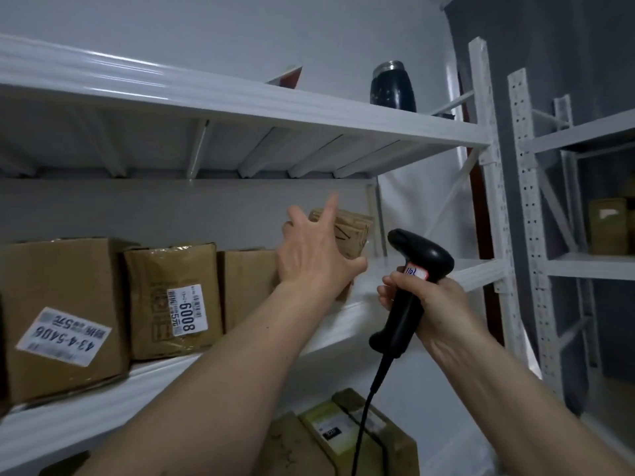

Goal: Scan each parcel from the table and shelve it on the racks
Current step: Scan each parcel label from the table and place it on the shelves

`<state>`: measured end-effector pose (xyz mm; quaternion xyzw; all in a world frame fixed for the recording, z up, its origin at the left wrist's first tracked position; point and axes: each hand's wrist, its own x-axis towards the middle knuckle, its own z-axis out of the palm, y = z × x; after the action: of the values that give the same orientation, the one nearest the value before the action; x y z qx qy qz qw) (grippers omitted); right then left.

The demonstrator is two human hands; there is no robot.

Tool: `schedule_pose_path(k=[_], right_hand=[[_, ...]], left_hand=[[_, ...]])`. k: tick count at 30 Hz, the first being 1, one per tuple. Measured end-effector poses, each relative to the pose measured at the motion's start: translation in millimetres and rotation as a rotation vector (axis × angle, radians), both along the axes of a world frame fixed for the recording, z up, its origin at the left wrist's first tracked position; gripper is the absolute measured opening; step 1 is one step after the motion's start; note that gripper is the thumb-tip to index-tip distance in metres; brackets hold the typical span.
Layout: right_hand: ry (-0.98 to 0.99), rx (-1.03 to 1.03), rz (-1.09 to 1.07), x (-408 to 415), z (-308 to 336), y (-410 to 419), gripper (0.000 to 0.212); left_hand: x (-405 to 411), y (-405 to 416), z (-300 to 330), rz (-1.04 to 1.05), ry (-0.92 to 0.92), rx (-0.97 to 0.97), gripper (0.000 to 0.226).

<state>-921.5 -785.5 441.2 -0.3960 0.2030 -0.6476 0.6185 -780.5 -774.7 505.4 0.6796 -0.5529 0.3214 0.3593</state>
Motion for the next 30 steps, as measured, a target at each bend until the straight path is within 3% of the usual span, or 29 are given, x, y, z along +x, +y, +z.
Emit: schedule_pose_path(k=[4, 13, 16, 18, 30], right_hand=[[0.017, 0.007, 0.054, 10.7, -5.7, -21.9, 0.035], [0.064, 0.004, 0.078, 24.3, -15.8, -47.1, 0.038], [0.074, 0.005, 0.079, 25.1, -19.4, -52.7, 0.036], [0.101, -0.006, 0.083, 29.8, -19.8, -53.5, 0.033], [0.212, -0.039, 0.114, 65.6, -15.6, -55.3, 0.026]], left_hand=[[4.1, -11.1, -9.6, 0.111, -0.062, 0.046, 0.074], [6.9, -2.5, -24.2, 0.238, -0.167, 0.094, 0.080], [21.8, 3.6, -17.9, 0.210, -0.334, 0.000, 0.073], [27.6, 4.6, -14.6, 0.200, -0.426, 0.042, 0.071], [48.5, -8.3, -1.0, 0.322, -0.360, 0.265, 0.063]])
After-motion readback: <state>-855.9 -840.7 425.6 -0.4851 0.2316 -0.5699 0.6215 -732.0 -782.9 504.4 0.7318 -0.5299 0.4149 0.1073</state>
